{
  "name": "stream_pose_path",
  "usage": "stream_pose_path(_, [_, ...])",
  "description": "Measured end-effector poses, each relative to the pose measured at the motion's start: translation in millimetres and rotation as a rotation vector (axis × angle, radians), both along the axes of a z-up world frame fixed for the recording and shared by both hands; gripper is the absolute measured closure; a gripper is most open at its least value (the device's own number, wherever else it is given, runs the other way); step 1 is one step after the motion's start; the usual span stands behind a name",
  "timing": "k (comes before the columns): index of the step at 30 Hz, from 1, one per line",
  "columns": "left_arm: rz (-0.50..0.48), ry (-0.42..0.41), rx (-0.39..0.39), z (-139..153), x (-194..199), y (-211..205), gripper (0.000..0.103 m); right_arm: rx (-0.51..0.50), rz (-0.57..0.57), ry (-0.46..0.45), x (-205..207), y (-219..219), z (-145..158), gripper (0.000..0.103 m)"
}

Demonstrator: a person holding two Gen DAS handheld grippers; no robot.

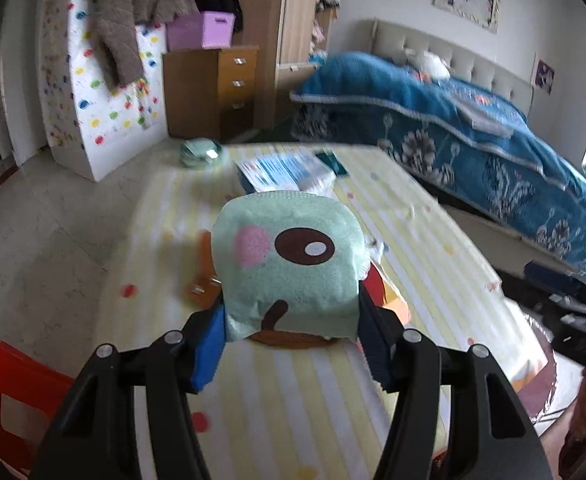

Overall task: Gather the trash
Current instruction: 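Grasp the red box with the right tool while left holds the plush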

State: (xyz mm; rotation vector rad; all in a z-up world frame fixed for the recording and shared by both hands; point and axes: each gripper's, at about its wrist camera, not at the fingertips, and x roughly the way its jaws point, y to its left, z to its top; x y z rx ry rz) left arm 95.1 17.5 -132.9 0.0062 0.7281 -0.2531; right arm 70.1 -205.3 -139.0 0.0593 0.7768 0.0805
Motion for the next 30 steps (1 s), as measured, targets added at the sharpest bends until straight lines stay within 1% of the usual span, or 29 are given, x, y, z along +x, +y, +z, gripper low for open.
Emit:
stream_pose_path(1, [0.011,-0.012,-0.002,4.8,-3.3,5.8,0.046,0.002,0.011,0.001,0.8,2.8,0.3,0.044])
stream_pose_path(3, [0.036,-0.028,0.005,11.4,-7.0,15.2,0.046,0.005,0.026,0.000,1.5,7.6,2.2,0.039])
stream_pose_path(5, [0.066,-0.039,0.030,13.0,-9.7,24.5,0.046,0.006,0.055,0.002,6.7,18.0,0.5,0.030])
stream_pose_path(8, [0.092,-0.025,0.042,7.7,-7.9,33.8,0.046,0.008,0.095,0.013,15.8,34.3,-5.1,0.022])
stream_pose_path(11, [0.112,0.001,0.032,-1.2,-4.9,44.0,0.045,0.010,0.132,0.034,27.7,49.9,-12.1,0.018])
stream_pose_path(15, [0.121,0.018,0.021,-9.6,-1.8,52.5,0.045,0.011,0.166,0.071,45.4,68.0,-23.4,0.018])
stream_pose_path(20, [0.123,0.027,0.024,-14.9,3.0,54.9,0.045,0.013,0.178,0.103,64.5,84.1,-36.2,0.018])
stream_pose_path(28, [0.129,0.037,0.017,-19.1,9.7,58.1,0.045,-0.006,0.198,0.150,84.8,97.6,-53.6,0.018])
stream_pose_path(30, [0.131,0.038,0.017,-19.1,9.5,58.7,0.045,-0.013,0.199,0.146,86.0,98.0,-53.9,0.018])
